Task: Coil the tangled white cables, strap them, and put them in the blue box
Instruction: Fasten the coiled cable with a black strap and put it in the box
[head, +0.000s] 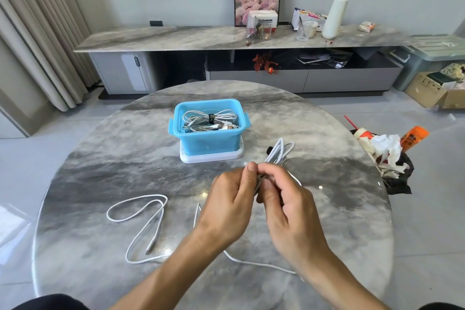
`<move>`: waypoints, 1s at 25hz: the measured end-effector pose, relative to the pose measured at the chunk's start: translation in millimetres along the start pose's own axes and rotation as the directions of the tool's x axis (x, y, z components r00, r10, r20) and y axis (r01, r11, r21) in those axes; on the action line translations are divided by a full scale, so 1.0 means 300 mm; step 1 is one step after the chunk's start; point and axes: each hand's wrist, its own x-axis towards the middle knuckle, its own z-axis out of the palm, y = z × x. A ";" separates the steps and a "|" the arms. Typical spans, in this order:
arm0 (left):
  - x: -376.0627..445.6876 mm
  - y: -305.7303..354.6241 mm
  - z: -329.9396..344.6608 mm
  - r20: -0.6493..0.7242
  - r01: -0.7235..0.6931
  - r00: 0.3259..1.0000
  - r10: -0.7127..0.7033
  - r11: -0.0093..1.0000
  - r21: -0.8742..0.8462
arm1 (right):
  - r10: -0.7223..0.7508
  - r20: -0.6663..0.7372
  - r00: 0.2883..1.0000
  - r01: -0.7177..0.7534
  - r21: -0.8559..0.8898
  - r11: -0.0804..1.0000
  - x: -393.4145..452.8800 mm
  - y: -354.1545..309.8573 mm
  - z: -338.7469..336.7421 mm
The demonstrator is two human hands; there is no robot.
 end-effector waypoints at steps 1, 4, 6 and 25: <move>0.006 0.000 -0.007 -0.016 -0.015 1.000 0.016 1.000 0.015 | 0.028 0.004 1.000 -0.028 0.055 0.998 -0.001 0.002 -0.007; 0.022 0.017 -0.037 -0.109 -0.057 0.992 0.068 0.993 0.101 | 0.127 -0.074 0.989 -0.115 0.150 0.982 0.000 -0.002 -0.039; 0.032 0.029 -0.075 -0.184 -0.126 0.965 0.185 0.948 0.292 | 0.087 -0.168 0.982 -0.098 -0.057 0.994 0.012 0.007 -0.069; -0.056 0.069 -0.053 0.223 -0.535 0.845 0.486 0.773 0.341 | 0.492 0.411 0.767 -0.638 0.565 0.523 0.148 0.017 -0.174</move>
